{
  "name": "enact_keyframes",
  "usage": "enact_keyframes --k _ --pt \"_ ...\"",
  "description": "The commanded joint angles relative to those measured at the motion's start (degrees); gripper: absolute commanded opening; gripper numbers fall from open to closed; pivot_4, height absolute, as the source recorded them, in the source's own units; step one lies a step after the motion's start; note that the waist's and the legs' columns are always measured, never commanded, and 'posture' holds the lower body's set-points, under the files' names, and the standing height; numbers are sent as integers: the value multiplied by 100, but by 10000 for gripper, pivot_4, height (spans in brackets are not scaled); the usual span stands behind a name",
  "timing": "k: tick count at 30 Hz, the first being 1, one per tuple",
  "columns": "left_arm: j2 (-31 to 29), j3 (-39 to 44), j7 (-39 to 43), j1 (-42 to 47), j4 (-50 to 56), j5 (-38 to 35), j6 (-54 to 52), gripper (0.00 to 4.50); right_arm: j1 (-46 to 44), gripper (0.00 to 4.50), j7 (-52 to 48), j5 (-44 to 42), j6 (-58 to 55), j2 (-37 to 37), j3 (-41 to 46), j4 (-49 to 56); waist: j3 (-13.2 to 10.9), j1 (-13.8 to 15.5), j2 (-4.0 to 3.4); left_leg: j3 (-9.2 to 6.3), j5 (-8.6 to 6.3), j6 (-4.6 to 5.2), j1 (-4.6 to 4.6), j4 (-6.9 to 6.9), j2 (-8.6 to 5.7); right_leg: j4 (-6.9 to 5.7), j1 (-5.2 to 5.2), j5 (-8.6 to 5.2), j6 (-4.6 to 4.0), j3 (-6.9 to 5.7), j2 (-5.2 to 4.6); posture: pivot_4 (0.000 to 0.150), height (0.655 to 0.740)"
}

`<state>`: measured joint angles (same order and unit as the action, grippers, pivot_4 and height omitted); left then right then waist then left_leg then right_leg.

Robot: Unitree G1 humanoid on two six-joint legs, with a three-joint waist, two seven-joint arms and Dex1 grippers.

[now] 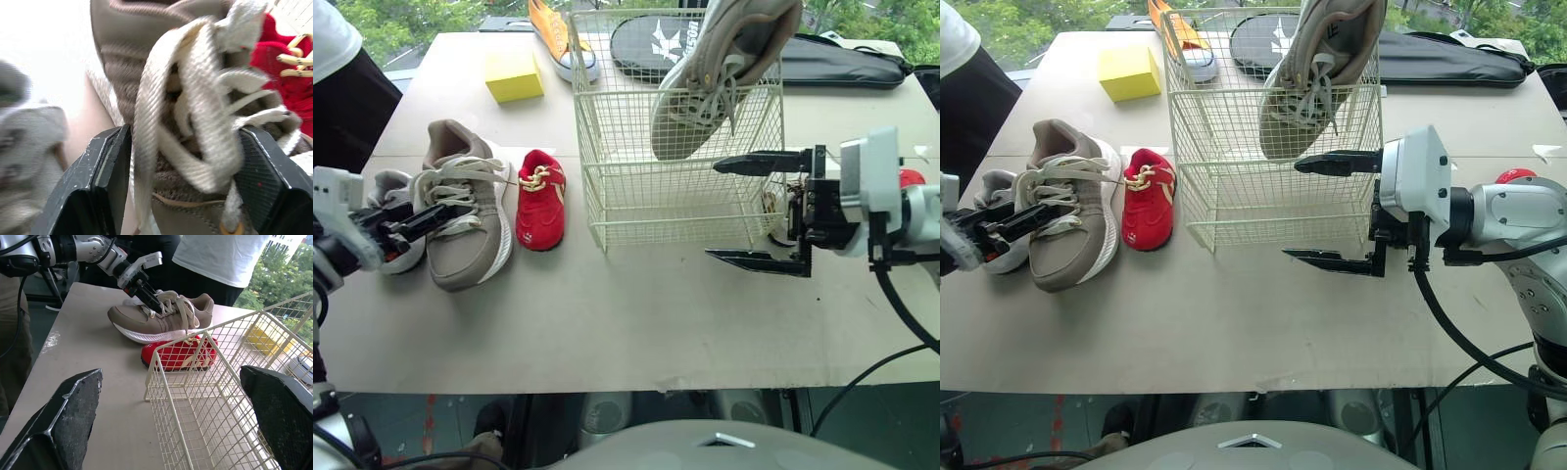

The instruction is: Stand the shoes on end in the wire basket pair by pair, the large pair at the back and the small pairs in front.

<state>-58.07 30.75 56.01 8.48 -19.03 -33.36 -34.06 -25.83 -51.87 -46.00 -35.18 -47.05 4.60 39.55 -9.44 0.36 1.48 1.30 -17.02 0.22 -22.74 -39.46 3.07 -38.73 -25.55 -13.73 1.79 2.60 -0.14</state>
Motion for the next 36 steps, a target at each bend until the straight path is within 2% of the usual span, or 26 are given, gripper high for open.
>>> enact_keyframes --k 1,5,10,13,17,19,25,28,30,33,36 --pt "-85 138 58 -20 90 -5 -21 32746 -19 45000 46 -75 52 -41 152 117 0 -4 0 0 0 0 0 0 0 -1 0 0 0 0 0 1500 7400" --pt "-91 -312 -8 295 -165 232 -148 32746 -43 45000 18 -48 92 -26 113 89 1 13 1 -1 0 0 3 -1 -1 -7 1 0 0 -1 1 1500 7400" --pt "-138 -760 -212 1049 -935 372 -993 32746 -48 45000 32 -89 55 -97 192 138 4 31 5 -3 0 0 3 -3 -4 -8 2 0 0 -3 3 1500 7400" --pt "-203 -1071 -23 1068 -1292 599 -1072 24453 -15 45000 80 -141 6 -164 270 198 5 24 3 -1 0 0 6 -3 -5 -10 2 0 0 -1 3 1500 7400" --pt "-160 -1084 135 1042 -1394 607 -997 10022 17 45000 159 -201 -34 -232 309 251 22 16 -26 5 0 0 12 -2 -4 -12 3 0 0 5 2 1500 7400" --pt "-133 -1020 174 979 -1307 556 -1034 9356 19 45000 179 -225 -36 -247 311 250 24 6 -29 5 0 0 13 -2 -4 -14 3 0 0 5 2 1500 7400" --pt "20 -21 252 406 -234 -223 -1435 9235 -38 45000 108 -182 37 -202 211 125 25 -98 -28 6 0 0 4 -3 -2 -5 1 0 2 9 -3 1500 7400" --pt "173 737 -71 270 331 -745 -1986 9075 -61 45000 64 -140 98 -158 163 42 19 -107 -16 3 0 0 2 -3 -2 -4 1 0 2 5 -3 1500 7400" --pt "313 1232 -304 234 753 -1082 -2262 9068 -77 45000 36 -107 145 -118 125 -23 14 -108 21 -2 0 0 0 -3 0 -7 0 0 2 0 -2 1500 7400" --pt "522 1976 -1007 653 1418 -1835 -2834 9065 -92 45000 -16 -33 229 -51 90 -149 10 -100 65 -15 0 0 -1 -5 7 -11 1 0 1 -10 1 1500 7400" --pt "640 2136 -1717 1337 1853 -2311 -3058 9063 -115 45000 -27 40 292 9 101 -269 15 -85 83 -22 0 0 -7 -12 5 -10 3 1 1 -16 -5 1500 7400"
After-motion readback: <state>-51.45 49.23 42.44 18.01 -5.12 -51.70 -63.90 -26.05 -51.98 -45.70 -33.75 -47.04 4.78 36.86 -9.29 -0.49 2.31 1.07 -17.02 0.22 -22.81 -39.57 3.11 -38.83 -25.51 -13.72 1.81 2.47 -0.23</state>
